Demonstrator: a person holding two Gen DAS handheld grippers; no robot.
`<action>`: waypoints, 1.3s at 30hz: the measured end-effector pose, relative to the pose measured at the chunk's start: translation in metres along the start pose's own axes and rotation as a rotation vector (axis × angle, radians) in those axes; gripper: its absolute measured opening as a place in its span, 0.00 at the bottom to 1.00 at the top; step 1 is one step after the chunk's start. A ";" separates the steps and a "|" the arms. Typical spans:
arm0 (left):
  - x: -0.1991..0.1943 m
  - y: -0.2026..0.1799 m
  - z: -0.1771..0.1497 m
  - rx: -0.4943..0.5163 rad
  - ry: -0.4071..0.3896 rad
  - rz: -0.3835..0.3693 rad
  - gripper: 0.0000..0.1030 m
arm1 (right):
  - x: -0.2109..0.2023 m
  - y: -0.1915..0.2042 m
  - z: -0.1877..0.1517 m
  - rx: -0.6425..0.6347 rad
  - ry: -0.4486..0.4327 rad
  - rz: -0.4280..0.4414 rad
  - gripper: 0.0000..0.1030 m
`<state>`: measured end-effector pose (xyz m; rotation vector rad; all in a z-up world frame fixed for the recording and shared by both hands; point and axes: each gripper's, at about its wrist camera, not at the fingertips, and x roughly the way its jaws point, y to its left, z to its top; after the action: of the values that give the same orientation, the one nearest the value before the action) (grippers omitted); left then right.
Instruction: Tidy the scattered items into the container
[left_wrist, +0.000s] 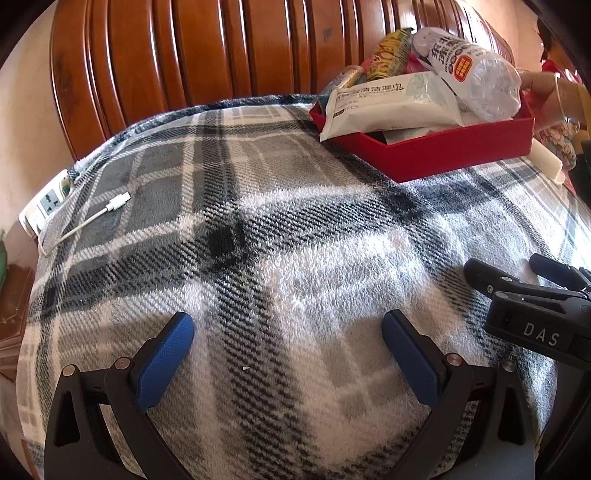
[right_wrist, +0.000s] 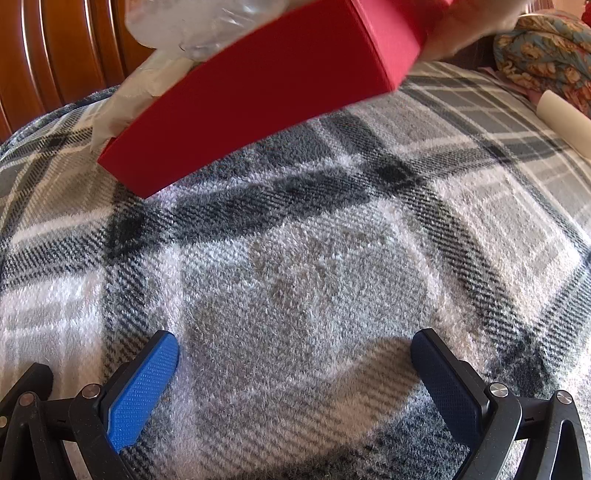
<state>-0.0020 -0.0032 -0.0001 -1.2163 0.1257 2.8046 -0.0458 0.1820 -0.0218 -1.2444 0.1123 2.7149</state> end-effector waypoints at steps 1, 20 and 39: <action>0.000 0.000 0.000 0.000 0.000 0.000 1.00 | 0.000 0.000 0.000 0.000 0.000 0.000 1.00; 0.000 -0.001 -0.001 0.000 0.004 -0.001 1.00 | 0.001 -0.001 0.001 0.000 0.001 0.001 1.00; 0.000 -0.001 0.000 0.001 0.006 -0.002 1.00 | 0.001 -0.002 0.003 0.000 0.002 0.001 1.00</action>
<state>-0.0018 -0.0026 0.0000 -1.2245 0.1257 2.7987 -0.0484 0.1842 -0.0211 -1.2469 0.1137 2.7147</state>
